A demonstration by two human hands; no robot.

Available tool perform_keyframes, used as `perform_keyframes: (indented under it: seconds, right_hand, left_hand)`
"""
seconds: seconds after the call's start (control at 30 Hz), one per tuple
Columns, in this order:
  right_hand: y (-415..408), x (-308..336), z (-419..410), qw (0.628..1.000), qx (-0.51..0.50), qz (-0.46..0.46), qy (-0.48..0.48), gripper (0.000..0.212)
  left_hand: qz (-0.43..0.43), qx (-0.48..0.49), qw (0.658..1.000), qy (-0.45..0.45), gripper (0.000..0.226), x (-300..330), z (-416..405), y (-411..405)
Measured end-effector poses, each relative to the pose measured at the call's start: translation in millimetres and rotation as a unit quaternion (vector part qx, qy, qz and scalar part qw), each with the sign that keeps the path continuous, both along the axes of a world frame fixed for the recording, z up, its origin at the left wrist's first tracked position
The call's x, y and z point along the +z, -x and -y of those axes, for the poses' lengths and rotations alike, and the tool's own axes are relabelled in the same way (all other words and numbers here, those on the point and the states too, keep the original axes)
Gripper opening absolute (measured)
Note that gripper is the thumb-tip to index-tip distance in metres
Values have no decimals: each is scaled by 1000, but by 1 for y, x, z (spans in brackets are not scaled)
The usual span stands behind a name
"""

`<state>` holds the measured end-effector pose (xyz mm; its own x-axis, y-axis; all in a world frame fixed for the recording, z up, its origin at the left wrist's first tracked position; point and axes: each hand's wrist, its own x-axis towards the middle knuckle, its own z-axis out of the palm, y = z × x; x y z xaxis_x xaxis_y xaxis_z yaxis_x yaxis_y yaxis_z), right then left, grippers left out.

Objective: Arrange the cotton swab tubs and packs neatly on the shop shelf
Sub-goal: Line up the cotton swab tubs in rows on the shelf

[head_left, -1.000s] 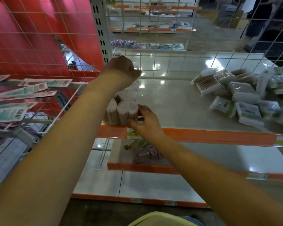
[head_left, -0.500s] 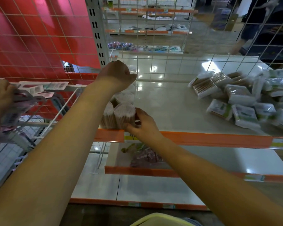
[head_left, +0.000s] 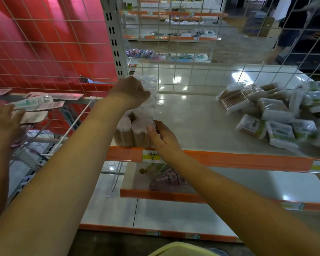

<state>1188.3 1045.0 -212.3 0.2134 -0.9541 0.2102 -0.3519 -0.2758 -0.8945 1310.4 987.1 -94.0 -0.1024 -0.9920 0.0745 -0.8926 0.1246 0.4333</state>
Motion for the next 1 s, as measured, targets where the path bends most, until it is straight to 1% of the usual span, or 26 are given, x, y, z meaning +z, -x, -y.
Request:
perform_keyframes:
  seconds: [0.07, 0.17, 0.27, 0.4, 0.47, 0.53, 0.6, 0.7, 0.83, 1.0]
  right_hand:
    - [1, 0, 0, 1000, 1, -2, -4, 61]
    - [2, 1, -1, 1000, 2, 8, -2, 55]
    - [4, 0, 0, 1000, -6, 1, 3, 56]
    - [15, 0, 1, 999, -47, -17, 9, 63]
    - [24, 4, 4, 997, -66, -18, 20, 61]
    - [36, 8, 8, 996, -80, -20, 29, 54]
    - [49, 13, 11, 994, -92, -41, 43, 49]
    - [71, 21, 16, 987, -113, -83, 74, 56]
    - [108, 26, 24, 973, -138, -151, 103, 40]
    - [156, 30, 32, 954, -163, -216, 132, 36]
  left_hand:
    - [4, -3, 1000, -4, 39, 0, -1, 1]
    - [0, -9, 1000, 0, 38, 1, -1, 5]
    - [5, -15, 1000, 9, 37, 2, 0, 12]
    - [59, -29, 997, 40, 33, 0, -2, 33]
    - [64, -39, 996, 52, 32, -3, -1, 46]
    - [66, -47, 995, 61, 32, -6, 0, 58]
    - [69, -51, 994, 71, 31, -8, 1, 71]
    - [76, -58, 992, 88, 29, -10, 1, 92]
    - [79, -63, 989, 108, 29, -15, 2, 125]
    - [74, -69, 987, 129, 29, -17, 5, 169]
